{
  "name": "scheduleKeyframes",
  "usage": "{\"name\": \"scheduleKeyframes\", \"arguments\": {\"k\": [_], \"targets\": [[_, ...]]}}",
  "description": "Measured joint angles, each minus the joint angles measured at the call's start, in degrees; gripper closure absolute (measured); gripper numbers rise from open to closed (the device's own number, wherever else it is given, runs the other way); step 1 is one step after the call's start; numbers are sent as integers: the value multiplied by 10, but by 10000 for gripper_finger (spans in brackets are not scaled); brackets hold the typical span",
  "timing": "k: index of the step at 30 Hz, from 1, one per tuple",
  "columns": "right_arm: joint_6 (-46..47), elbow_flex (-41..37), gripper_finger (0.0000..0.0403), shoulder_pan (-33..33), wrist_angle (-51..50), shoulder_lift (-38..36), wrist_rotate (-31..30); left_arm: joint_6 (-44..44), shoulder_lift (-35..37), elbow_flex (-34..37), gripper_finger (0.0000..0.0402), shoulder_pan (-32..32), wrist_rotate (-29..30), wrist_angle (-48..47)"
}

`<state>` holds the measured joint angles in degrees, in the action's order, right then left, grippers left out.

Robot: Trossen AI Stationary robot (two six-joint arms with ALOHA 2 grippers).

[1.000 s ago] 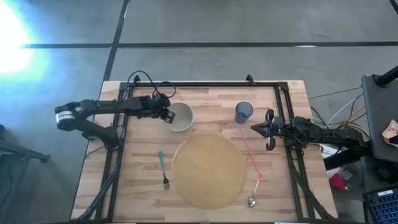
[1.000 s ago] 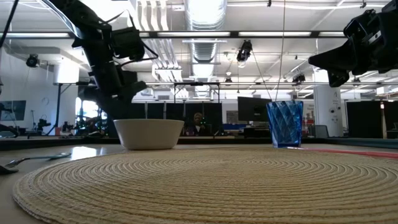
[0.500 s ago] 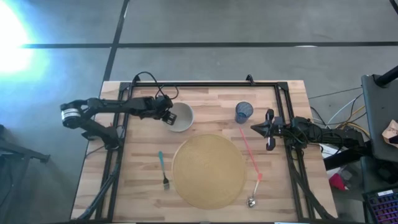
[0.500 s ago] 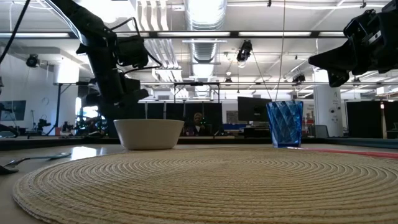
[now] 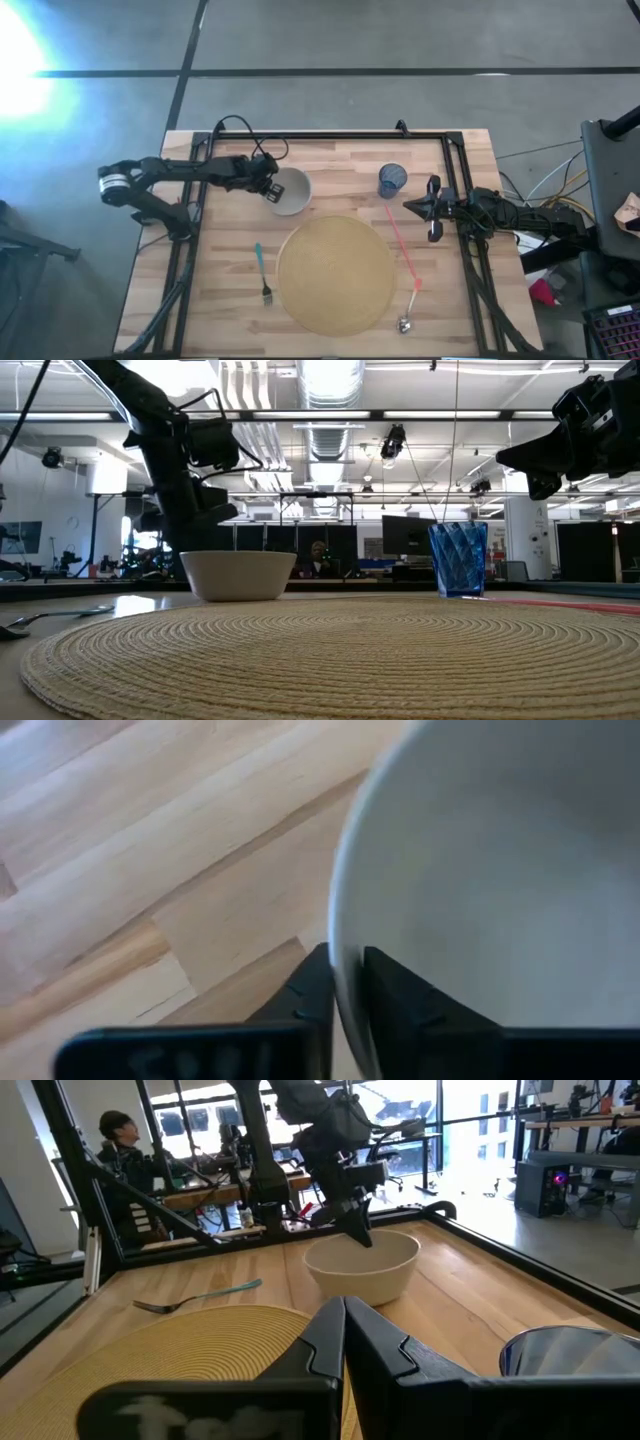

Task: Pick & Place Utensil
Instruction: Put the white bowl in the center of the brown mat

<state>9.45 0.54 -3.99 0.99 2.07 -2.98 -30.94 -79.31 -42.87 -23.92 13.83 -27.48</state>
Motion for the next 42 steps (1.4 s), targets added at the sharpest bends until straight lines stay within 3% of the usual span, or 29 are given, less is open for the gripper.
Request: {"name": "scheduleKeyframes", "arguments": {"k": [3, 18, 42], "targets": [[0, 0, 394, 0, 0, 0, 0, 8, 8, -3, 392, 0, -6, 11], [0, 0, 394, 0, 0, 0, 0, 43, 64, -62, 399, 25, -76, 6], [0, 0, 394, 0, 0, 0, 0, -19, 65, -172, 399, 236, -64, 11]]}}
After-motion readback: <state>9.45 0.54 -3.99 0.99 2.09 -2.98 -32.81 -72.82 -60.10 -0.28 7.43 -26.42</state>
